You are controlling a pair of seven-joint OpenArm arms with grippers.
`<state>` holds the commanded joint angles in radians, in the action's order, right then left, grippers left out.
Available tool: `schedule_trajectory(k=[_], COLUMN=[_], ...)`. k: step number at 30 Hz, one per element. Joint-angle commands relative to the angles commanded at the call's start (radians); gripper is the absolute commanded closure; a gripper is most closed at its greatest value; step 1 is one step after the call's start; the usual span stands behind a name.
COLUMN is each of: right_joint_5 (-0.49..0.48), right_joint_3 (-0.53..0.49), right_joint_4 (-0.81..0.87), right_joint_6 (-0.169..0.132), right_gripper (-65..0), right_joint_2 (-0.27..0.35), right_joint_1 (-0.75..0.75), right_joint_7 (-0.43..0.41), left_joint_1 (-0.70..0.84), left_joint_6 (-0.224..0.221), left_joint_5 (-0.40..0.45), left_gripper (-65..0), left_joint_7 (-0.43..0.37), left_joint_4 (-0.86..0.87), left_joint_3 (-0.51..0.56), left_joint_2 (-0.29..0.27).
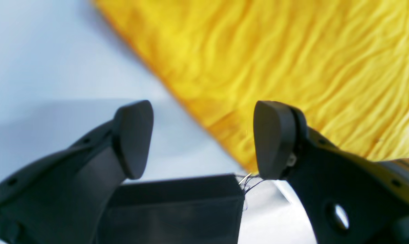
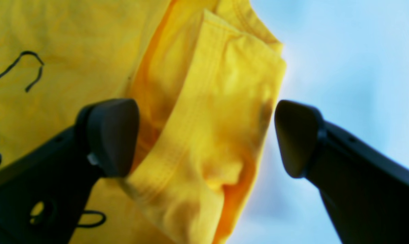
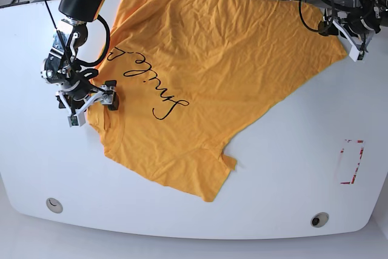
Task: Layout the t-shirt on the table in an organized manner, then fold the t-shirt properly
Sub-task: 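Move the left gripper to the shirt shoulder and grasp it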
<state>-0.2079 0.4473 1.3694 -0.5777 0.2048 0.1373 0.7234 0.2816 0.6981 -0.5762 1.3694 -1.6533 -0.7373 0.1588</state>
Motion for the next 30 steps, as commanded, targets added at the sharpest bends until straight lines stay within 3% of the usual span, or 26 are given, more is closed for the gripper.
schedule_trajectory(k=[9,13,18,24,30], right_joint_5=[0.0,0.0,0.0,0.0,0.0], right_joint_3=[0.0,0.0,0.0,0.0,0.002], right_joint_4=[0.0,0.0,0.0,0.0,0.003], right_joint_6=[0.0,0.0,0.0,0.0,0.0], right_gripper=[-60.7,-60.7,-60.6,-60.6,-60.6], right_joint_2=[0.0,0.0,0.0,0.0,0.0], right_joint_1=[0.0,0.0,0.0,-0.002,-0.003], right_joint_7=[0.0,0.0,0.0,0.0,0.0], left_joint_1=[-0.025,-0.032,-0.101,-0.193,-0.342], left_joint_6=[0.0,0.0,0.0,0.0,0.0], left_joint_5=[-0.002,-0.003,0.003,0.074,0.16], left_gripper=[-41.7,-32.1,-15.0,-0.3,0.0], left_joint_7=[0.0,-0.002,-0.002,-0.002,-0.014], left_joint_4=[0.0,0.0,0.0,0.002,0.078], left_joint_3=[0.057,0.055,0.057,0.061,0.138], left_joint_2=[-0.011,-0.011,-0.008,-0.006,0.011])
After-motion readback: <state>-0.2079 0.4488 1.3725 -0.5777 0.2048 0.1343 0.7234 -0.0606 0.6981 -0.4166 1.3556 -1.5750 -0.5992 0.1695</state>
